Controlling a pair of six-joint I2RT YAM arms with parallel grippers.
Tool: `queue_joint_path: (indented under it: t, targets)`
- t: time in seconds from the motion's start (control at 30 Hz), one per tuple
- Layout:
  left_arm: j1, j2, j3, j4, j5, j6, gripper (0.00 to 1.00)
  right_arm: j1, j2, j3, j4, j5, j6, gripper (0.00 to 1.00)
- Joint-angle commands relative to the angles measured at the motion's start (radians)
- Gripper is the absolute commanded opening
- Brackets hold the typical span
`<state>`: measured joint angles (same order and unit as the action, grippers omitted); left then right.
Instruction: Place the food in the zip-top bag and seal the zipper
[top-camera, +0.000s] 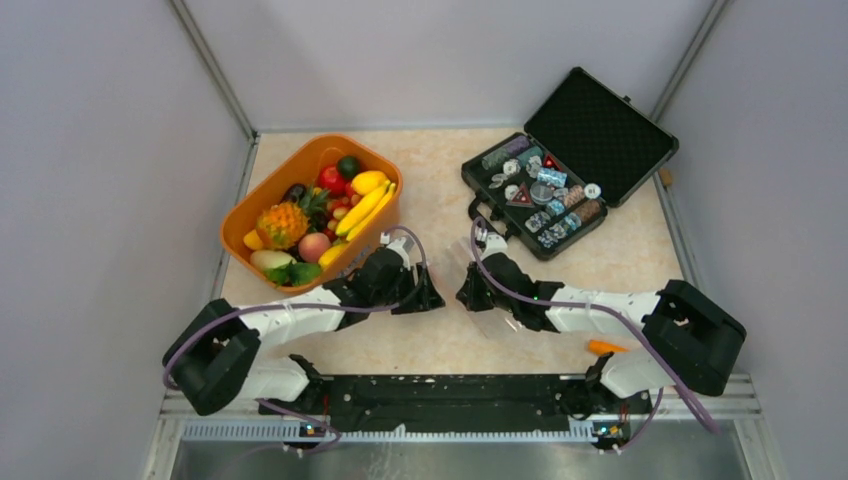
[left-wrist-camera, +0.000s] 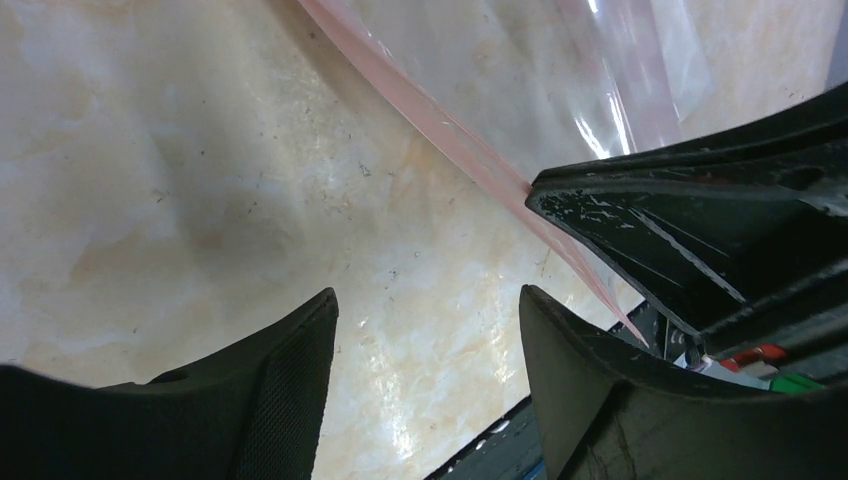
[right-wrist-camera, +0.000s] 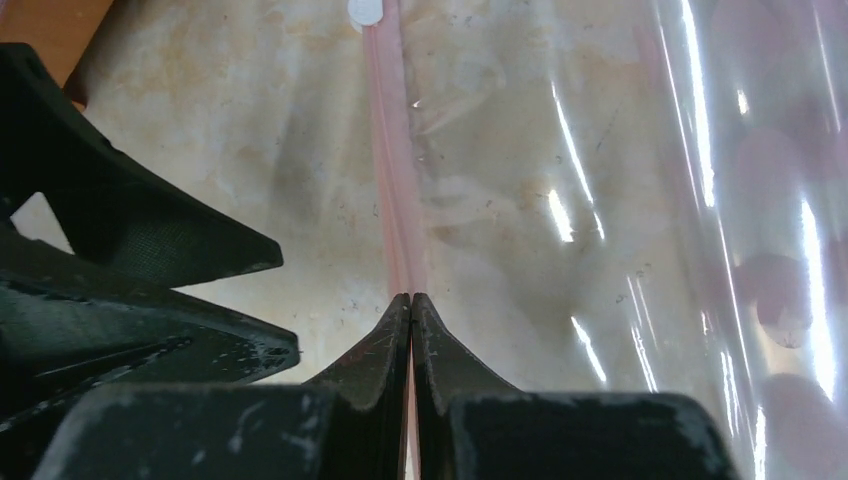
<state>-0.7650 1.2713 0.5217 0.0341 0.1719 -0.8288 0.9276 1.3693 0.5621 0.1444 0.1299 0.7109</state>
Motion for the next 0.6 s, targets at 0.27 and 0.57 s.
queue_joint_path:
  t: [0.27, 0.57]
  targets:
    - [-0.014, 0.126, 0.038, 0.184, -0.06, -0.055, 0.69, 0.008, -0.006, -0.005, 0.066, 0.0, 0.017, 0.0]
    - [-0.014, 0.212, 0.015, 0.319, -0.046, -0.114, 0.63, 0.007, -0.022, -0.017, 0.073, 0.002, 0.024, 0.0]
